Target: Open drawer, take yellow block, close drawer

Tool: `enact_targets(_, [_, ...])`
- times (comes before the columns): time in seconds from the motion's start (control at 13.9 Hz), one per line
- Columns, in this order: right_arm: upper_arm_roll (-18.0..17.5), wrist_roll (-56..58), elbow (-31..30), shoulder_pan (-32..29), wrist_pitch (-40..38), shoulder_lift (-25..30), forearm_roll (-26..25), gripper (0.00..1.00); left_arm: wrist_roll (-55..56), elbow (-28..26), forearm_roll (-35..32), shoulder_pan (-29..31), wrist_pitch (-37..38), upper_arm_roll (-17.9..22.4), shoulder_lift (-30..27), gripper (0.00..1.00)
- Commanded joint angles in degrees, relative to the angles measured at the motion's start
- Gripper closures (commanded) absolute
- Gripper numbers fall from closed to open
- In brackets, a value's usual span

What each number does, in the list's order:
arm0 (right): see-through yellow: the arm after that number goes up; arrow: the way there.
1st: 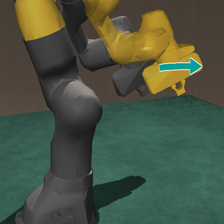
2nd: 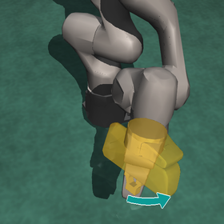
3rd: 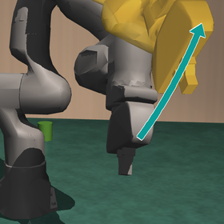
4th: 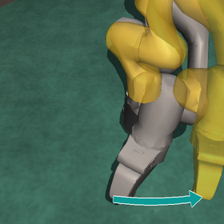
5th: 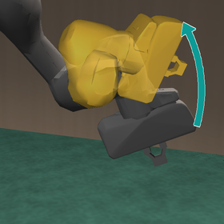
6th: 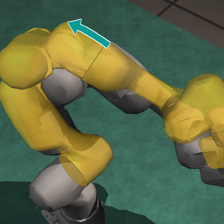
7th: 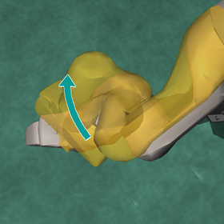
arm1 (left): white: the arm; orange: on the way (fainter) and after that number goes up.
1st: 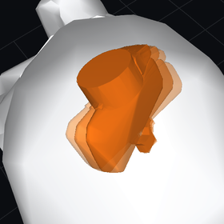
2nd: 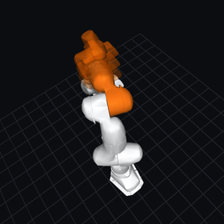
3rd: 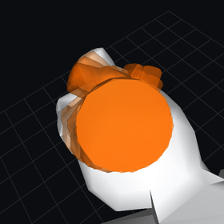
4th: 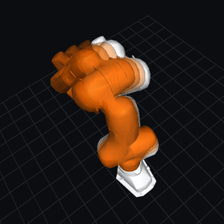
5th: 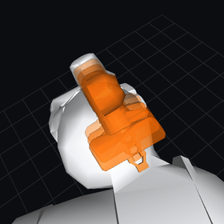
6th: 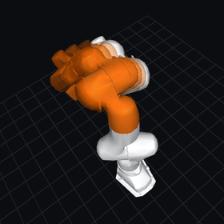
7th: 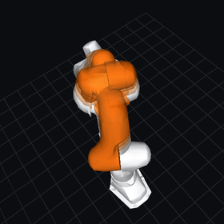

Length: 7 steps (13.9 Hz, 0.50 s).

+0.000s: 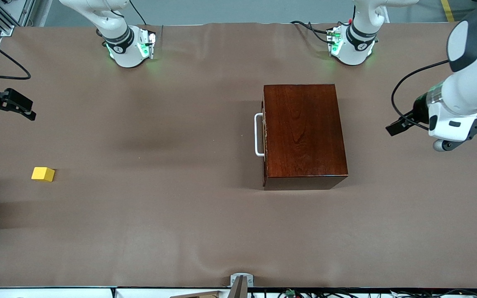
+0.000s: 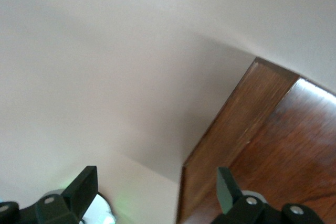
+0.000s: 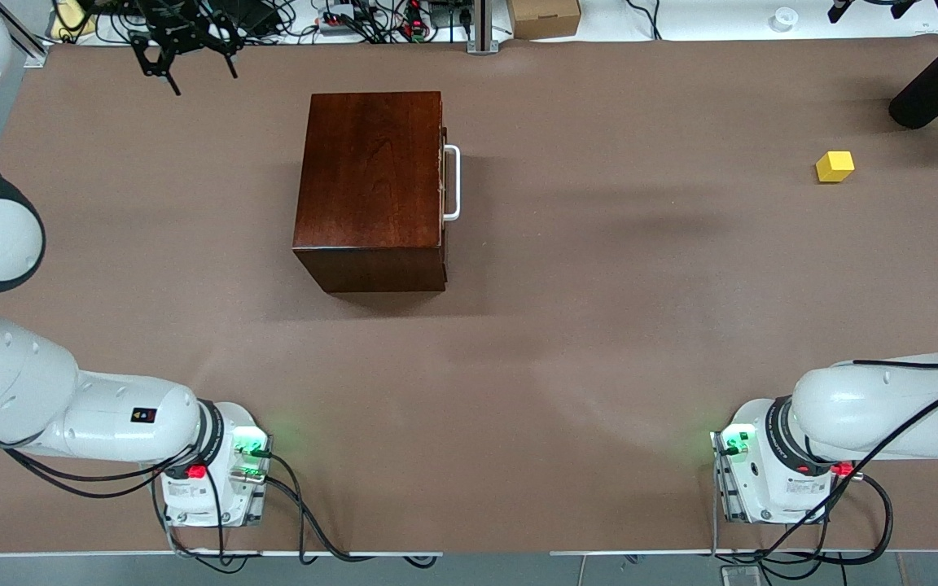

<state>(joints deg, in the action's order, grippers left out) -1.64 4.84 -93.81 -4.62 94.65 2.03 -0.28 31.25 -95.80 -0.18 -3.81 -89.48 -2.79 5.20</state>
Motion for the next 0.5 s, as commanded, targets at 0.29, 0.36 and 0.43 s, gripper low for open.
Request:
enact_targets(0.29, [-0.3, 0.5, 1.3, -0.3, -0.3, -0.7, 0.5, 0.00, -23.8, -1.1, 1.9, 4.6, 1.0, -1.3, -2.8, 0.00])
enact_targets(0.36, [-0.3, 0.5, 1.3, -0.3, -0.3, -0.7, 0.5, 0.00, -23.8, 0.5, 1.9, 4.7, 0.5, -1.8, -2.4, 0.00])
enact_targets(0.43, [-0.3, 0.5, 1.3, -0.3, -0.3, -0.7, 0.5, 0.00, -24.4, 1.7, 1.8, 4.7, 0.3, -1.8, -2.3, 0.00])
